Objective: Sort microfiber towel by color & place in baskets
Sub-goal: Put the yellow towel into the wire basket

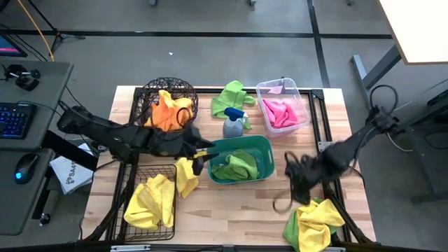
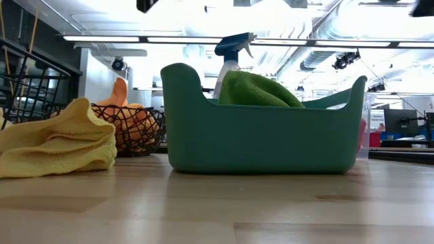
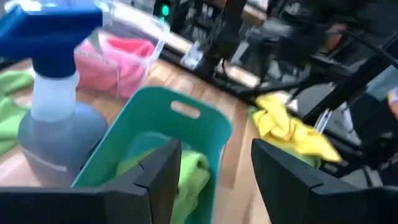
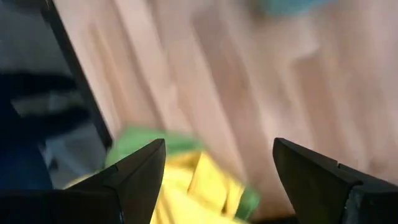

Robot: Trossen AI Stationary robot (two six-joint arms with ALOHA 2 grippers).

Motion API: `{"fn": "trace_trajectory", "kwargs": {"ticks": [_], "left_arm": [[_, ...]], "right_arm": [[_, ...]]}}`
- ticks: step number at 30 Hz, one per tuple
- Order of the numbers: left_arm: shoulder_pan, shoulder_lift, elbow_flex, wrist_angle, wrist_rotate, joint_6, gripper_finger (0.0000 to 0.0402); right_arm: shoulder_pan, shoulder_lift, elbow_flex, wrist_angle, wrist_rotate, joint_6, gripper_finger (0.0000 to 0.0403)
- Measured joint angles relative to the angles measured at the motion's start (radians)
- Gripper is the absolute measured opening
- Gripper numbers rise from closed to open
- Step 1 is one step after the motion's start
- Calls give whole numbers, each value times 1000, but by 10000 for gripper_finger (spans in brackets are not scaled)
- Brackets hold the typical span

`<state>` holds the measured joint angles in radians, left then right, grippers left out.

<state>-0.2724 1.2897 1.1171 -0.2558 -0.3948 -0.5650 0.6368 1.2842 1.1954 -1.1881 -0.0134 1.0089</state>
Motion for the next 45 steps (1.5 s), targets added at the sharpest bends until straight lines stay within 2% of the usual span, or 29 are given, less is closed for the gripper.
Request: {"fn": "trace_trajectory", "kwargs": {"ticks": [4, 9, 15, 23, 26, 29, 30, 31, 36, 39, 45], "left_arm": [[38, 4, -15, -5, 87, 29, 184], [42, -14, -102, 0, 99, 19, 184], [29, -40, -188, 132, 128, -26, 184], [10, -86, -193, 269, 92, 22, 184], [9, -112, -193, 280, 98, 45, 184], [9, -163, -193, 276, 91, 103, 184], [9, -187, -193, 276, 72, 123, 184], [9, -213, -193, 276, 47, 144, 184], [9, -367, -193, 279, -102, 258, 184], [9, -442, -193, 279, -166, 313, 184], [9, -505, -193, 278, -180, 350, 184]], "right_arm": [[127, 107, 0, 19, -82, 105, 293], [228, 232, 0, 19, -170, 197, 293], [257, 368, 0, 87, -228, 213, 293], [253, 472, 0, 114, -232, 214, 284], [254, 477, 3, 109, -265, 210, 226], [261, 473, 44, 34, -268, 220, 96], [262, 466, 67, 4, -252, 222, 51], [263, 458, 98, -39, -228, 222, 26], [243, 420, 332, -286, -101, 217, 9], [225, 386, 499, -376, 47, 204, 10], [173, 341, 730, -360, 399, 157, 4]]}}
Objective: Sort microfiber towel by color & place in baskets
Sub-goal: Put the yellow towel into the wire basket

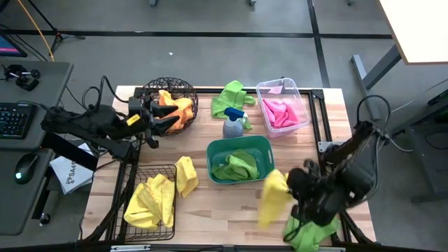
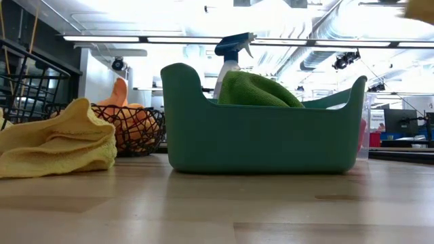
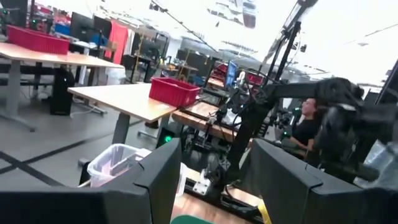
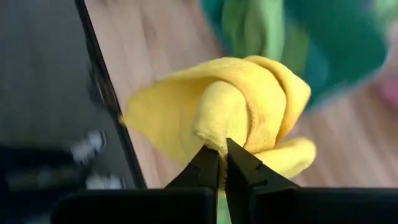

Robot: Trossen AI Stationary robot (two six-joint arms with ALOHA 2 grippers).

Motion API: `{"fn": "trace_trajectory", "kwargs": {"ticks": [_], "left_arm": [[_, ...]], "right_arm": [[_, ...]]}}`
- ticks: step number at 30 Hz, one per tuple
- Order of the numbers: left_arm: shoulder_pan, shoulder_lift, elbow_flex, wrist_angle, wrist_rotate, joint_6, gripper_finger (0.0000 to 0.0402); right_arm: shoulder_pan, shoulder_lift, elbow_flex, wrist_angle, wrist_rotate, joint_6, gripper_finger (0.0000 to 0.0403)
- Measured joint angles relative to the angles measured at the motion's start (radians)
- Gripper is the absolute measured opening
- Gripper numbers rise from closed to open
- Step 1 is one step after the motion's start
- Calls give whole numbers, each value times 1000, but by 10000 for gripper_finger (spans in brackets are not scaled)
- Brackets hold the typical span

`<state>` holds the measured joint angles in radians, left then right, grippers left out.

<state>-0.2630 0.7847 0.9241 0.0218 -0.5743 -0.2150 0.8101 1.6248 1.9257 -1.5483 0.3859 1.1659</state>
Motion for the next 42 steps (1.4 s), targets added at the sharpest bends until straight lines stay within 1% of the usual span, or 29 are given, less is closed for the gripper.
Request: {"fn": "trace_trajectory", "kwargs": {"ticks": [2, 4, 7, 10, 12, 15, 18, 20, 22, 28, 30, 35, 40, 42], "left_arm": [[0, -1, 0, 0, 0, 4, 184], [0, 5, 0, -2, 5, -4, 184], [0, 29, 0, -3, 37, -28, 184], [0, 59, 0, -8, 97, -80, 184], [0, 76, 0, -3, 158, -135, 184], [0, 113, 0, 23, 287, -234, 184], [-3, 171, 0, 65, 415, -307, 184], [-14, 217, 0, 110, 468, -338, 184], [-26, 265, 0, 158, 489, -344, 184], [-41, 385, 0, 281, 470, -307, 184], [-42, 416, 1, 315, 506, -316, 184], [-53, 465, 60, 328, 602, -325, 184], [-64, 505, 116, 302, 667, -324, 184], [-66, 515, 119, 282, 671, -320, 184]], "right_arm": [[-30, -1, 43, 22, 57, -62, 3], [-67, 0, 57, 84, 79, -149, 2], [-130, 3, 45, 228, 80, -311, 2], [-199, 14, 17, 392, 71, -480, 1], [-241, 28, 7, 480, 62, -582, 1], [-292, 45, 7, 599, 33, -704, 1], [-328, 62, 7, 705, -13, -798, 1], [-345, 76, 7, 752, -41, -849, 1], [-353, 87, 7, 786, -58, -881, 0], [-353, 94, 7, 823, -84, -905, 0], [-353, 95, 7, 823, -84, -906, 0], [-359, 95, 7, 818, -84, -911, 0], [-368, 95, 7, 829, -84, -932, 0], [-372, 95, 7, 842, -91, -932, 0]]}}
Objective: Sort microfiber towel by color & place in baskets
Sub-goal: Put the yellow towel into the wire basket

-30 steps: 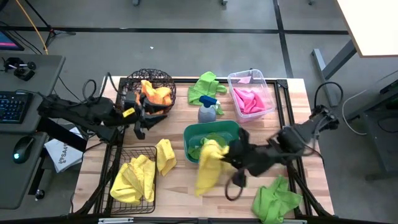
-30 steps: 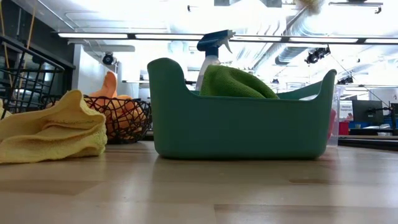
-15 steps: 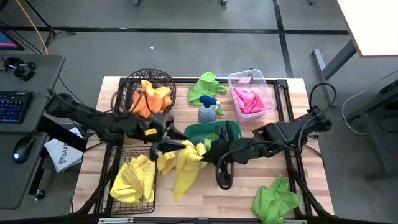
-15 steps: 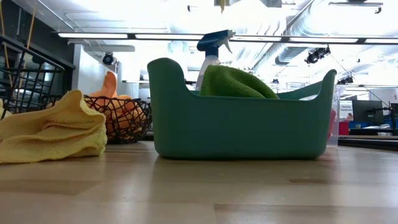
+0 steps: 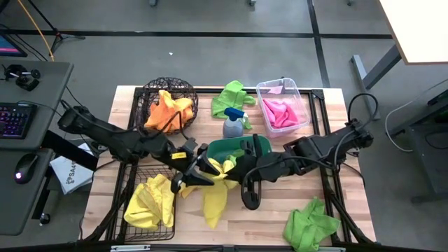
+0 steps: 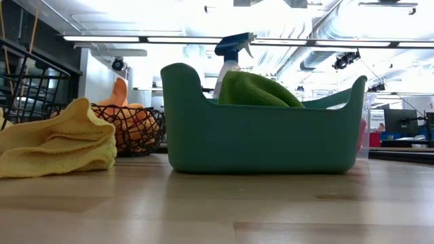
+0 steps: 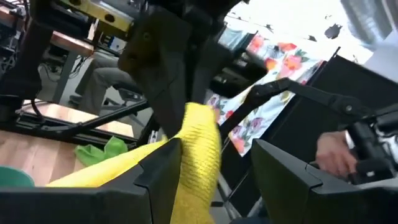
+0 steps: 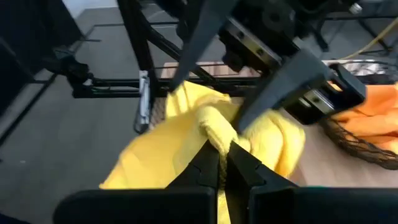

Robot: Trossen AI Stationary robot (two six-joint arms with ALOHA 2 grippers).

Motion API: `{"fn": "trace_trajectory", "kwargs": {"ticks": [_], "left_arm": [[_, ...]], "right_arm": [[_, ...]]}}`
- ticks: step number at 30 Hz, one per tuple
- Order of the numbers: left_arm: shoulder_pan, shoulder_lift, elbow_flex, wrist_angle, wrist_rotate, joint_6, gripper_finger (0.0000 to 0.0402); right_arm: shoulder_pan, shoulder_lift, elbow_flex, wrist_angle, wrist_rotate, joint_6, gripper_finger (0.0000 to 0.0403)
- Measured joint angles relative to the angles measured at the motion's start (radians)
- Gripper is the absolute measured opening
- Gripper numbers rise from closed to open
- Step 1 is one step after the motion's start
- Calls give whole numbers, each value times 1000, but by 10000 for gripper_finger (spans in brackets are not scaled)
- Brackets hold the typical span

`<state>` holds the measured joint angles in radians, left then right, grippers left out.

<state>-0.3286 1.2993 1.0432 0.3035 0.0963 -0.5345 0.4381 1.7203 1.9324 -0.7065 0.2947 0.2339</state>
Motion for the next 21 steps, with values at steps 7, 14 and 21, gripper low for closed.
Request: {"fn": "trace_trajectory", "kwargs": {"ticks": [7, 14, 21], "left_arm": [[0, 36, 3, 18, 14, -12, 185], [-13, 48, 3, 45, 39, -1, 185], [-12, 50, 3, 59, 32, 91, 183]], "right_arm": [[0, 0, 0, 60, -24, -11, 0], [-23, 0, 0, 149, -52, -6, 0], [-42, 0, 0, 210, -65, -23, 0]]}}
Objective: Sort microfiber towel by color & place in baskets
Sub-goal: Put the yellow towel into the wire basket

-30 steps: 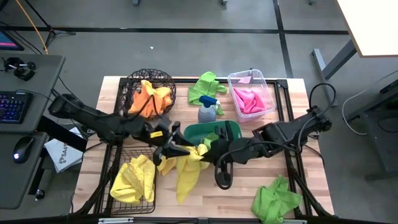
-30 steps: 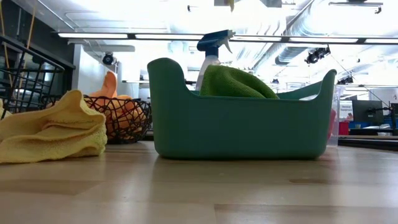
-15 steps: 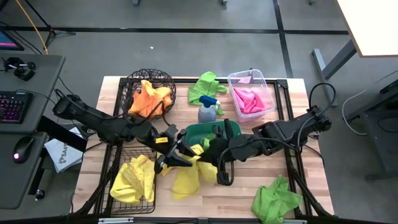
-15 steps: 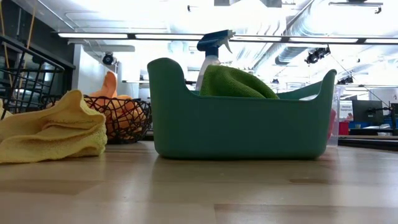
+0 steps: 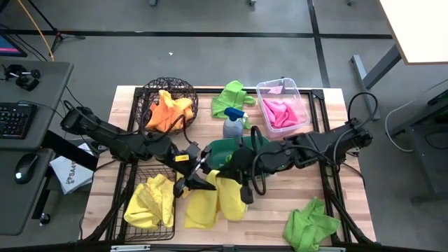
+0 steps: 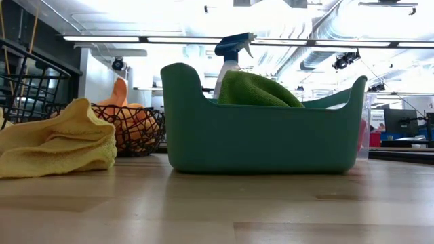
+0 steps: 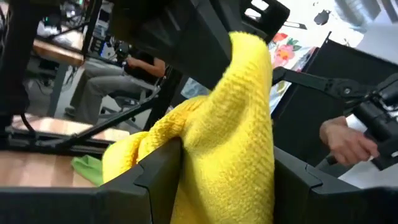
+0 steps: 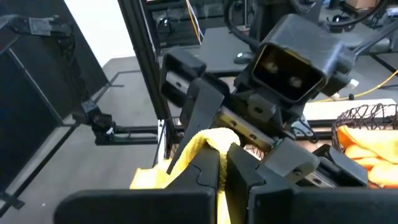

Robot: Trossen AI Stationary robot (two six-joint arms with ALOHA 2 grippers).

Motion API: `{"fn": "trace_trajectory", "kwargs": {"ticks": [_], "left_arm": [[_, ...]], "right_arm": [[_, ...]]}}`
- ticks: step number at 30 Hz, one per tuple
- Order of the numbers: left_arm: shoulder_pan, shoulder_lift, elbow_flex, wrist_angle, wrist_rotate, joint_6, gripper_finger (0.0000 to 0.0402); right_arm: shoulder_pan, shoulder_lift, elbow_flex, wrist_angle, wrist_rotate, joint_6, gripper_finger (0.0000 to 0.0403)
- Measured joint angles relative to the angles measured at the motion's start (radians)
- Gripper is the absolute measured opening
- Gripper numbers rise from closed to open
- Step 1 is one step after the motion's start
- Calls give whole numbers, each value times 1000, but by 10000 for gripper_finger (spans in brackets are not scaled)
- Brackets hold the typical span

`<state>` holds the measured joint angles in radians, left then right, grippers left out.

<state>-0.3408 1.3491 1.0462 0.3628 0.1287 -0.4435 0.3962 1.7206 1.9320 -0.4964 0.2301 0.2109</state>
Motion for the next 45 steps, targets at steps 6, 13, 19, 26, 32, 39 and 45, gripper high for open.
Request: {"fn": "trace_trajectory", "kwargs": {"ticks": [6, 13, 19, 26, 32, 39, 45], "left_arm": [[0, -3, 0, -5, -15, 53, 116], [8, -63, 0, -165, -59, 59, 13], [-18, -234, -2, -597, -217, 13, 4], [-188, -437, -2, -1077, -385, -325, 1], [-428, -465, -2, -1354, -340, -743, 1], [-593, -351, -47, -1469, -251, -1019, 1], [-586, -234, -103, -1440, -354, -1045, 16]], "right_arm": [[-3, 0, 0, 6, -1, -2, 0], [-3, -3, 0, -4, 54, 54, 48], [5, -44, 5, -101, 93, 70, 167], [5, -84, 5, -374, 105, 179, 251], [5, -84, -20, -555, 106, 277, 256], [6, -82, -75, -628, 110, 310, 256], [1, -82, -85, -646, 130, 306, 256]]}}
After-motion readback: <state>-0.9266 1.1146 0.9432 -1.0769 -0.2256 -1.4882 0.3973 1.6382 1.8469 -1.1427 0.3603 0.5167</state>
